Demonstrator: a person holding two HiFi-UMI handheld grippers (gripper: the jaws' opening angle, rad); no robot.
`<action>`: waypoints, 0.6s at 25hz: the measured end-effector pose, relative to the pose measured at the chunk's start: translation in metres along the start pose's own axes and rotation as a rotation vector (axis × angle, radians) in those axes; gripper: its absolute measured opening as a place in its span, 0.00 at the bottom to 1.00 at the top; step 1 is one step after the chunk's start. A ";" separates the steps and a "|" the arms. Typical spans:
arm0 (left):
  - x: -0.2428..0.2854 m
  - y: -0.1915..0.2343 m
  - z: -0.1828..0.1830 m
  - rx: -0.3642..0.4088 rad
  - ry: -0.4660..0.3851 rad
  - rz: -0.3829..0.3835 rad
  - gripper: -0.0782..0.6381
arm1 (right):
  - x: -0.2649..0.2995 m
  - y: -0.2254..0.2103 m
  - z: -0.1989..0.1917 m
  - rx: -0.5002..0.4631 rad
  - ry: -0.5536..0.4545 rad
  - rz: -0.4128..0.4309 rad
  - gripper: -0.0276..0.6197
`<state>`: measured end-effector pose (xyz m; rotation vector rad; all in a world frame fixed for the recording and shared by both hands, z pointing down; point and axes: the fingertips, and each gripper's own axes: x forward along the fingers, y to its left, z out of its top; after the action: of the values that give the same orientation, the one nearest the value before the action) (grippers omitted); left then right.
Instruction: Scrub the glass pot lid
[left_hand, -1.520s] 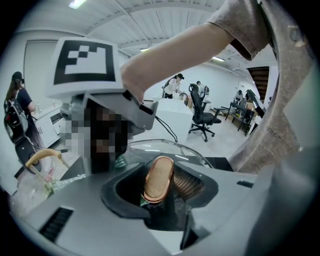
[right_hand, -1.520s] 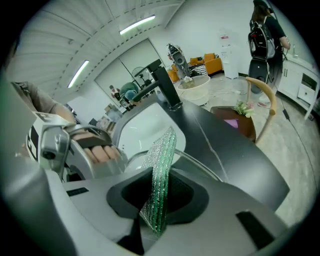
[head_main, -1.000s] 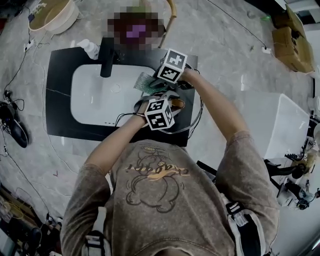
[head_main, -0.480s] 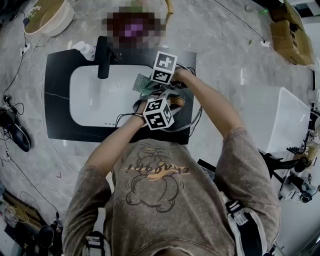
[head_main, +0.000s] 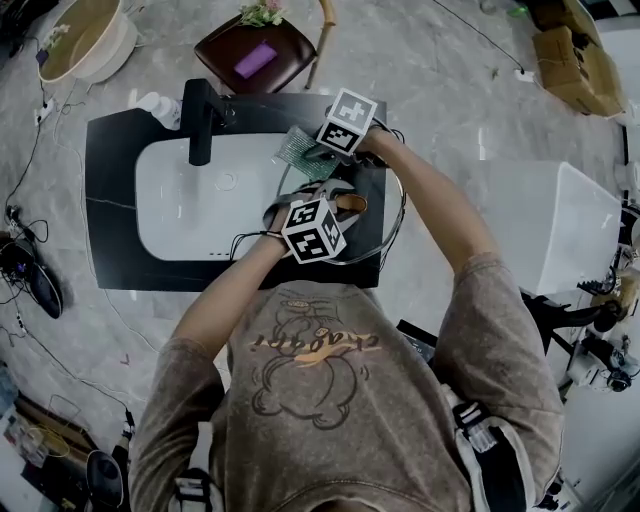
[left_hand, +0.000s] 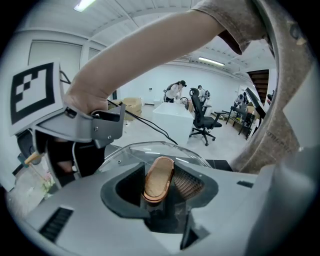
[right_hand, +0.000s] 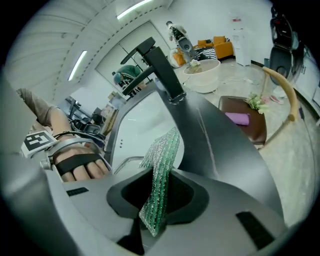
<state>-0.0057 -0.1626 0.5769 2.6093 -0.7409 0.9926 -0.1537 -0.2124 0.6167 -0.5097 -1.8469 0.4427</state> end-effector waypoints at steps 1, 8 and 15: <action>0.000 0.000 -0.001 0.000 -0.001 -0.001 0.36 | -0.002 -0.003 -0.002 0.011 -0.008 -0.007 0.18; 0.001 0.003 -0.001 -0.001 0.002 -0.008 0.36 | -0.026 -0.028 -0.022 0.073 -0.054 -0.073 0.18; 0.001 0.002 -0.002 -0.001 0.006 -0.013 0.36 | -0.044 -0.043 -0.045 0.151 -0.117 -0.119 0.18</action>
<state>-0.0078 -0.1639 0.5794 2.6057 -0.7225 0.9960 -0.1034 -0.2701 0.6191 -0.2752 -1.9259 0.5363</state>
